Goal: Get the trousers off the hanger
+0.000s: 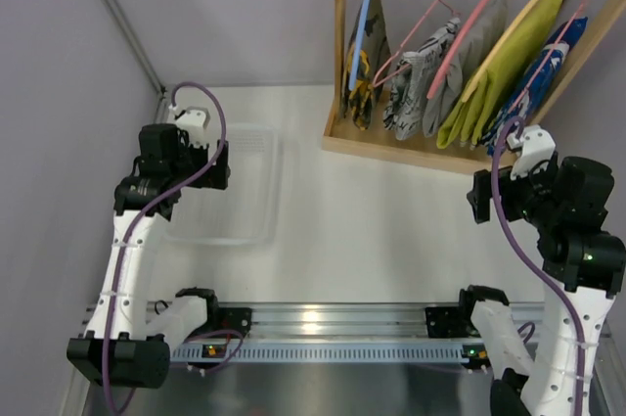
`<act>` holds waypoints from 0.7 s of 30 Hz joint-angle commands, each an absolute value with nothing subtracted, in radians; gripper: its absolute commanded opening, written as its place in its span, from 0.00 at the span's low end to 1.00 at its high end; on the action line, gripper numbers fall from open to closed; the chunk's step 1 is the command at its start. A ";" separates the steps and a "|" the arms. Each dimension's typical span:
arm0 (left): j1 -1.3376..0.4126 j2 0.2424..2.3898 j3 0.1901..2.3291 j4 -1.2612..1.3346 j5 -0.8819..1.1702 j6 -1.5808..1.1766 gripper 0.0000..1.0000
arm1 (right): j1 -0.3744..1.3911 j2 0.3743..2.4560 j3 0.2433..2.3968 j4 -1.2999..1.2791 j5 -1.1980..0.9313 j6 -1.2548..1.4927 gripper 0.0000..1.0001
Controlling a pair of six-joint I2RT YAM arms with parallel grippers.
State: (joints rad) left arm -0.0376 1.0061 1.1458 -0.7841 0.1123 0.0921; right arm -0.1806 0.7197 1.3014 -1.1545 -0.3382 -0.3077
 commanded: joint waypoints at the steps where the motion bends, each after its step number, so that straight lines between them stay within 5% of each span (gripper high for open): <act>1: -0.038 1.031 1.245 -0.755 0.103 0.077 0.99 | -0.170 0.736 1.371 -1.170 -0.362 -0.285 0.99; 11: -0.043 1.213 1.649 -0.759 0.238 -0.038 0.99 | -0.170 0.776 1.479 -1.244 -0.324 -0.279 0.99; 21: -0.149 1.529 2.164 -0.749 0.610 -0.323 0.88 | -0.179 0.847 1.560 -1.264 -0.313 -0.271 0.99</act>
State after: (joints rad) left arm -0.1009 1.4643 2.0560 -0.7845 0.4572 -0.1848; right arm -0.1799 0.8234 1.5143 -1.2488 -0.3222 -0.2832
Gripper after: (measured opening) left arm 0.884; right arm 0.993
